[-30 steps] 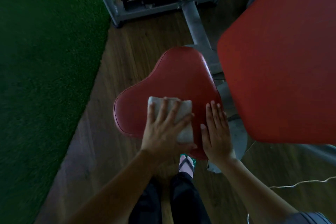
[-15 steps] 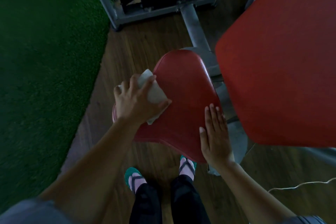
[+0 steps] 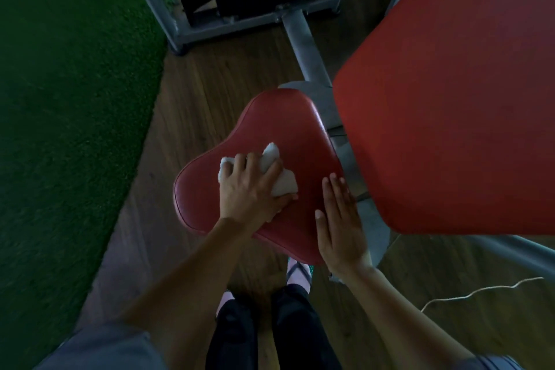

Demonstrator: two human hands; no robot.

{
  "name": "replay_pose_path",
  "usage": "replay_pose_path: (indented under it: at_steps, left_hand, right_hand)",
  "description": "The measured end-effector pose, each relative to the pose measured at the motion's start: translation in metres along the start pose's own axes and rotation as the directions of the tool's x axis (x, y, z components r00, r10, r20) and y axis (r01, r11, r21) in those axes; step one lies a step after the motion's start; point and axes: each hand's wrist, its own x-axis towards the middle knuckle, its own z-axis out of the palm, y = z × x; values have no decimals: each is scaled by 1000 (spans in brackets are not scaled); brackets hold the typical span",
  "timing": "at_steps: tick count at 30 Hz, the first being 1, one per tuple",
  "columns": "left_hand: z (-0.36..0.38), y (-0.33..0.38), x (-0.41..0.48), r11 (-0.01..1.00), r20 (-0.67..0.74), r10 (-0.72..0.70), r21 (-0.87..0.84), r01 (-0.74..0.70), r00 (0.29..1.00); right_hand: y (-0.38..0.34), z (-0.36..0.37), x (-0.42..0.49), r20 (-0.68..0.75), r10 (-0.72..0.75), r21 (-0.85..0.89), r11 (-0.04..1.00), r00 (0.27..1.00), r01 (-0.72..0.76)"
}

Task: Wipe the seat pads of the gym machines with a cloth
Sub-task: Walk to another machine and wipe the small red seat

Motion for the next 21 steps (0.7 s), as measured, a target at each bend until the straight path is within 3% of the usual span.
replay_pose_path:
  at_steps: [3,7,11,15,21]
  left_hand:
    - [-16,3,-5,996,68,-88,-24,90,994]
    - [-56,7,-24,910,145,-380,-121,397,914]
    - [-108,3,-49,750,230,-609,-145,645,760]
    - [-167,-11,-81,595,165,-768,-173,784,619]
    - [-257,-50,-158,319,62,-935,-286,903,350]
  right_hand:
    - [-10,-16,-1,37,7,7,1000,999,-7]
    - [-30,-41,1,61,-36,16,999,997,35]
    - [-76,-71,10,116,-157,-64,984,981,165]
    - [-144,-101,16,220,-300,-62,945,928,320]
    - [-265,-118,1,375,-529,-28,814,761,580]
